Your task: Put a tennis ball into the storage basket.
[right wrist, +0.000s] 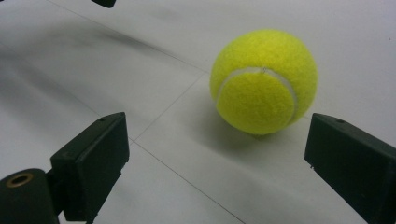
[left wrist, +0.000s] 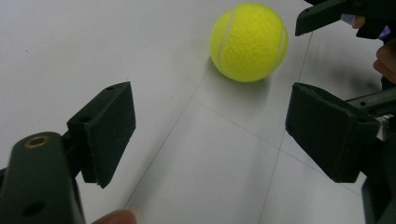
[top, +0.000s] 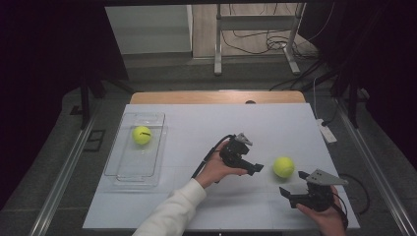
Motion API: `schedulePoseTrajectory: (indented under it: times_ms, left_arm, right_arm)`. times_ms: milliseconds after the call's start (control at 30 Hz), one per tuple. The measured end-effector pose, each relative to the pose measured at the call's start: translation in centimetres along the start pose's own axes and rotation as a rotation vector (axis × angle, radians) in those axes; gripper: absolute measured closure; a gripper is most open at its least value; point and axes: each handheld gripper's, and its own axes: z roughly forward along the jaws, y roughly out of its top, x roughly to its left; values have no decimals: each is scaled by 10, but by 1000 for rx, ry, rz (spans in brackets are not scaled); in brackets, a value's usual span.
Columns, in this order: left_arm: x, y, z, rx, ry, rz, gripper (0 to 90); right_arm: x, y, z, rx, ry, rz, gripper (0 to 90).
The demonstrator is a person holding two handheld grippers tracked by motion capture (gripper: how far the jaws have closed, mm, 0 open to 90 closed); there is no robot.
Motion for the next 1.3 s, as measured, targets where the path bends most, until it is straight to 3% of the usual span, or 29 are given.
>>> schedulePoseTrajectory:
  times_ms: [1300]
  left_arm:
    - [-14, 22, 41, 21, -41, 14, 171]
  right_arm:
    - [-2, 0, 0, 8, -6, 1, 68]
